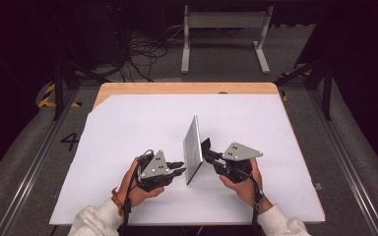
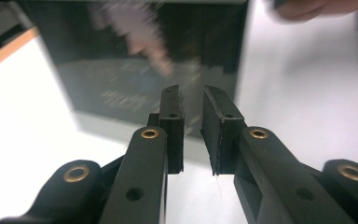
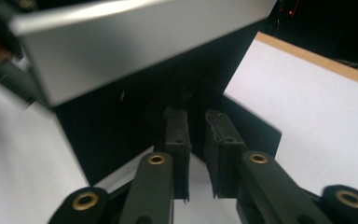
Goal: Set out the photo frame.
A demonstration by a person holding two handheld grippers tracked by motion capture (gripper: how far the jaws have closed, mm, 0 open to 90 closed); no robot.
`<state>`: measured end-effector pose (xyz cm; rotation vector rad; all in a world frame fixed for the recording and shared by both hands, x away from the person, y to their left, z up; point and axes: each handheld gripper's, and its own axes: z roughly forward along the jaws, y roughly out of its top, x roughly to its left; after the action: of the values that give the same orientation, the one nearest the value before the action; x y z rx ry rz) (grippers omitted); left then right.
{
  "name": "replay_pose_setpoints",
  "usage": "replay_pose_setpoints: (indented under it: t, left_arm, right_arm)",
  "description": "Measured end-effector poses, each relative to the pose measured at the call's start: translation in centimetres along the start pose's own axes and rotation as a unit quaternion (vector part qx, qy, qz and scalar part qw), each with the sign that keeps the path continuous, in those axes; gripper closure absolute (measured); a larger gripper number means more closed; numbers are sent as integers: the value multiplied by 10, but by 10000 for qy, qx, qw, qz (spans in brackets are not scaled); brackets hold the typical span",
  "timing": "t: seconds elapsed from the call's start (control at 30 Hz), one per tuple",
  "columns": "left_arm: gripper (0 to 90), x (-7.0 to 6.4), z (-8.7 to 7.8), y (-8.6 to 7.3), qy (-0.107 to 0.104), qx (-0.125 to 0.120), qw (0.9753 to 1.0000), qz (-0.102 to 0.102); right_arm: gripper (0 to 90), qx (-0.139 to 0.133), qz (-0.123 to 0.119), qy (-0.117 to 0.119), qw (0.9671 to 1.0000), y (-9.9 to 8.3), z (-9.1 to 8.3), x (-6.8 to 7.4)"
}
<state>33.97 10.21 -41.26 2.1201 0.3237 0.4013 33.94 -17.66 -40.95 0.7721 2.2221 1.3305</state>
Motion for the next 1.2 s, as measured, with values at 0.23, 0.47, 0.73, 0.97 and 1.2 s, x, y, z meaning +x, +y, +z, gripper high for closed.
replay_pose_setpoints:
  t: [0.23,0.47,0.73,0.97,1.2]
  left_arm:
    - [728,35,0,-23,193,191,9987,-432]
    - [695,47,2,-31,258,260,9975,-596]
    - [667,48,4,-37,303,376,9969,-625]
    - [648,43,4,-36,285,375,9972,-578]
    - [639,42,2,-36,282,361,9972,-599]
  right_arm:
    - [674,124,79,160,9998,-18,-11,19]
    - [607,-11,-31,290,9996,-16,-10,37]
    - [558,-41,-7,303,9995,-15,0,46]
    - [522,-53,275,241,9993,-9,14,47]
    - [615,-146,373,336,9986,-9,16,41]
